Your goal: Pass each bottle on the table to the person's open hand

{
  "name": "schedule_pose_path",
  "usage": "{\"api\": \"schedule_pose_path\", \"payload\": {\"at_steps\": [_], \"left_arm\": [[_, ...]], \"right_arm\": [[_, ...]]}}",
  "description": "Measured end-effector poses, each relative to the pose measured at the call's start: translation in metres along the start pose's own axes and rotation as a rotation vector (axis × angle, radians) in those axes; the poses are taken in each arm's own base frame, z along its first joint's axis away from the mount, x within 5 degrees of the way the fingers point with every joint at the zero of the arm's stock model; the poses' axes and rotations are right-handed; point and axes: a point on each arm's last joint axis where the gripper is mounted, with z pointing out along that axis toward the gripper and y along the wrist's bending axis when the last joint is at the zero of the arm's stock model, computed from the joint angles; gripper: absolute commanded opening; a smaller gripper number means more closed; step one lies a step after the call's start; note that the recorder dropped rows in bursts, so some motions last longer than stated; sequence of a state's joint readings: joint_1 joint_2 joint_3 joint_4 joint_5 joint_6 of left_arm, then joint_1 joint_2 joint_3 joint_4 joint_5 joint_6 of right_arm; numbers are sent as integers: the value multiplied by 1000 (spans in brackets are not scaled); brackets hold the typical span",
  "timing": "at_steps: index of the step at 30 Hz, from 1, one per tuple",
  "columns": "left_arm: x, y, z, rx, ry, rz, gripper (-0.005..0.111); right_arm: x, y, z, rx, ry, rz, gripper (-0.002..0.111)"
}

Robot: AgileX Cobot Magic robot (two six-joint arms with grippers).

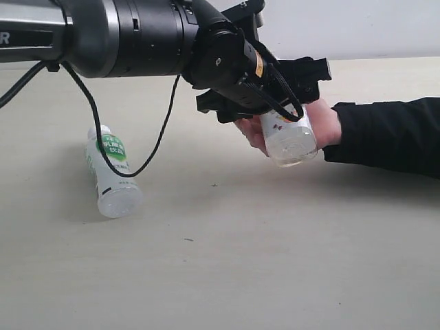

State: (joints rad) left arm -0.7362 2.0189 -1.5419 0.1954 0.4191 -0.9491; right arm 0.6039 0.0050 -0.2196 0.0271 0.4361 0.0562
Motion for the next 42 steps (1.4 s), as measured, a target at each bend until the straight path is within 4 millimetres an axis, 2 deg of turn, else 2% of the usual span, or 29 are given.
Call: {"api": "schedule_pose_path", "payload": {"at_steps": [6, 11, 14, 16, 18, 19, 22, 26, 30, 34, 42], "left_arm": [[0, 0, 0, -1, 1, 0, 84], [-11, -4, -18, 21, -31, 18, 79], [-29, -6, -48, 50, -90, 18, 62], [-42, -7, -72, 69, -136, 30, 39], [-50, -8, -95, 71, -173, 78, 6], [-53, -8, -108, 63, -185, 119, 1], [-56, -5, -137, 28, -192, 220, 0], [-34, 3, -156, 24, -181, 376, 0], [-1, 23, -163, 101, -214, 425, 0], [28, 47, -181, 212, -323, 500, 0], [55, 81, -226, 198, -421, 685, 0]], "right_arm": [[0, 0, 0, 0, 0, 0, 0], [0, 0, 0, 0, 0, 0, 0], [0, 0, 0, 0, 0, 0, 0], [0, 0, 0, 0, 0, 0, 0], [0, 0, 0, 0, 0, 0, 0], [0, 0, 0, 0, 0, 0, 0], [0, 0, 0, 0, 0, 0, 0], [0, 0, 0, 0, 0, 0, 0], [0, 0, 0, 0, 0, 0, 0], [0, 0, 0, 0, 0, 0, 0], [0, 0, 0, 0, 0, 0, 0]]}}
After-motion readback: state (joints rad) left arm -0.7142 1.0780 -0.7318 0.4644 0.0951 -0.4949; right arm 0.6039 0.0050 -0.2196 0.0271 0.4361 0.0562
